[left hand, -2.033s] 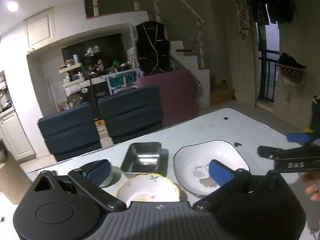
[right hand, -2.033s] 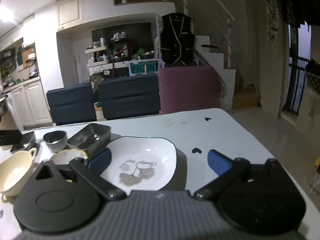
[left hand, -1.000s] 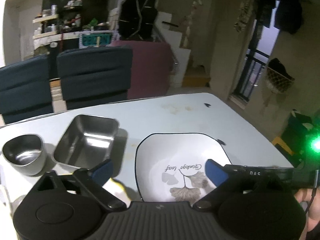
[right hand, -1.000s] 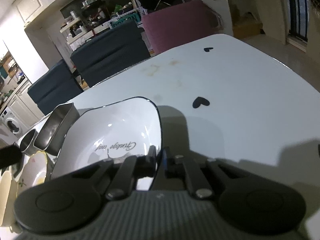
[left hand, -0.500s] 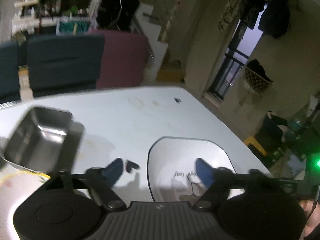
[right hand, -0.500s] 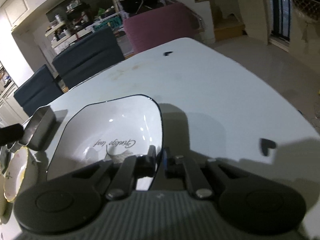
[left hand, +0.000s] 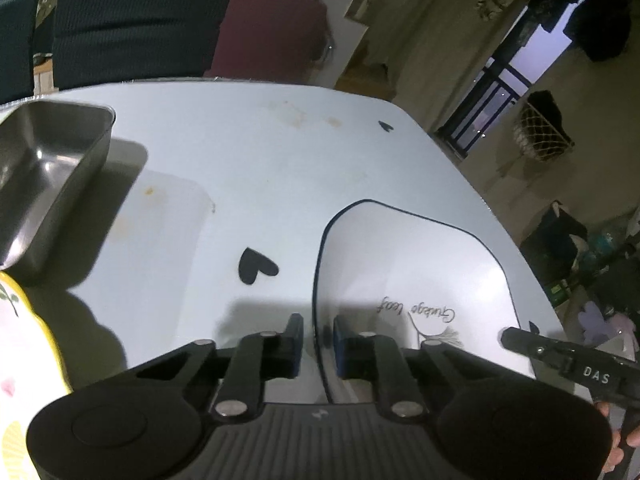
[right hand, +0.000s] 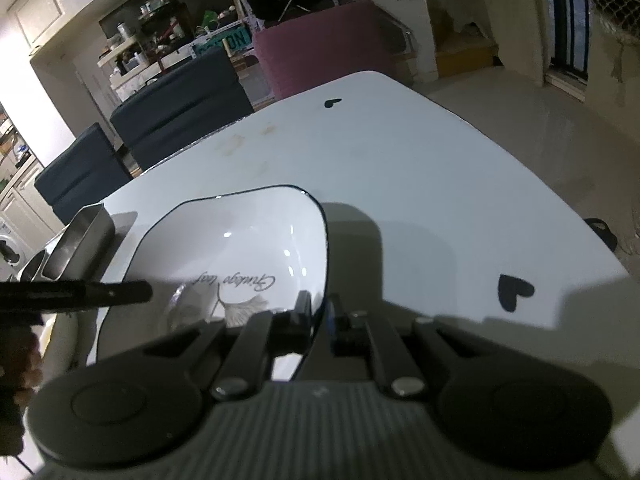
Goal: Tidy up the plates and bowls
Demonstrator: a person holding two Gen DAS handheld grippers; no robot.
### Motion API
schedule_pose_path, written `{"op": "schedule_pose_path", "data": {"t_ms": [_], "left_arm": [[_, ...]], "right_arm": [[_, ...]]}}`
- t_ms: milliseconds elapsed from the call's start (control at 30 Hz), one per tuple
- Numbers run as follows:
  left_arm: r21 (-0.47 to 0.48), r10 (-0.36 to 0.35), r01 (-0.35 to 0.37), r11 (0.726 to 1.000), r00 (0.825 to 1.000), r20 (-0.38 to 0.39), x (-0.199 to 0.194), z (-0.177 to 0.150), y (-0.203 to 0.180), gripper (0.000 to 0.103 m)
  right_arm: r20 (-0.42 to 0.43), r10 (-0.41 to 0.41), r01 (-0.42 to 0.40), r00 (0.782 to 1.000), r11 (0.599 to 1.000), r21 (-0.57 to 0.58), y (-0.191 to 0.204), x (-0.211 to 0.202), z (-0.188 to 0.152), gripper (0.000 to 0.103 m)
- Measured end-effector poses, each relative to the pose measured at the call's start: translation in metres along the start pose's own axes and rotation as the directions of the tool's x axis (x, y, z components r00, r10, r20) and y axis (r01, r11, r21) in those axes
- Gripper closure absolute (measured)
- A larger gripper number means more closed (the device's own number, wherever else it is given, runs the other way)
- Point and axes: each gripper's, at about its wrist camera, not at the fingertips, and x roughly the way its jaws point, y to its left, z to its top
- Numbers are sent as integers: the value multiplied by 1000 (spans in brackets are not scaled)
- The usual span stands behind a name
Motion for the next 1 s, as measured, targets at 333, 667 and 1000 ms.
{"op": "schedule_pose_path", "data": {"t_ms": [333, 667, 1000], "left_arm": [[39, -21, 21, 999, 1000, 3, 6, 4, -1, 90], [136, 50, -57, 989, 997, 54, -20, -14, -22, 90], [170, 74, -106, 980, 980, 185, -139, -33, -47, 91]], "right_arm": [[-27, 23, -23, 999, 1000, 11, -18, -2, -4, 92], [-12, -15, 15, 1000, 1000, -27, -5, -1, -12, 89], [58, 28, -25, 998, 998, -54, 29, -76, -17, 88]]}}
